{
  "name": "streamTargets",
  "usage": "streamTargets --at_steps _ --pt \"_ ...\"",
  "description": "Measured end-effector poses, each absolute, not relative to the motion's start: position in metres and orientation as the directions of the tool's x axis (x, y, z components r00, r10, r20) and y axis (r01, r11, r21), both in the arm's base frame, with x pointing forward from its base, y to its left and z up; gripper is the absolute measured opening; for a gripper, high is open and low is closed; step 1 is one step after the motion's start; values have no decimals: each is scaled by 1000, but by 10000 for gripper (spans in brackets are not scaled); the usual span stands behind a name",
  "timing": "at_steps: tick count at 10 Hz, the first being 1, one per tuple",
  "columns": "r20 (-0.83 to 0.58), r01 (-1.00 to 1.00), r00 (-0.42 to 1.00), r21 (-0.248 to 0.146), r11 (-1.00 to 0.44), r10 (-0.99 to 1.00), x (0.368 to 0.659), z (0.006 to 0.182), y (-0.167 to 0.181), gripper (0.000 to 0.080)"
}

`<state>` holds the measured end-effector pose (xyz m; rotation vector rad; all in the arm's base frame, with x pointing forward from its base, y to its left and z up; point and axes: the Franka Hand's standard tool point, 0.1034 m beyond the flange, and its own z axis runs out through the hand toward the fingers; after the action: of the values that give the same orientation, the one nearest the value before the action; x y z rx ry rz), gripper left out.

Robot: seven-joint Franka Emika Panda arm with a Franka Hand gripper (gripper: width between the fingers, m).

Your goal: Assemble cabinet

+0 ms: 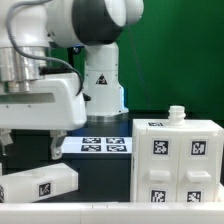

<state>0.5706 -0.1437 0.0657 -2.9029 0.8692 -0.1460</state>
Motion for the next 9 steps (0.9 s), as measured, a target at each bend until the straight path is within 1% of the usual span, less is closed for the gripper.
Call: streamTargets --at_steps 2,3,4,5,8,9 --pt "54 -548 829 -128 -827 -557 568 62 -145 797" --pt "14 -604 792 -127 -787 -610 564 50 -147 797" --pt "-32 -647 761 -125 -752 -648 565 42 -144 797" --pt "-59 -664 746 -131 -736 -663 570 41 -145 797" --pt "-42 -653 755 -132 -746 -654 571 41 -147 797" --pt "-88 -676 736 -131 -725 -671 567 42 -143 797"
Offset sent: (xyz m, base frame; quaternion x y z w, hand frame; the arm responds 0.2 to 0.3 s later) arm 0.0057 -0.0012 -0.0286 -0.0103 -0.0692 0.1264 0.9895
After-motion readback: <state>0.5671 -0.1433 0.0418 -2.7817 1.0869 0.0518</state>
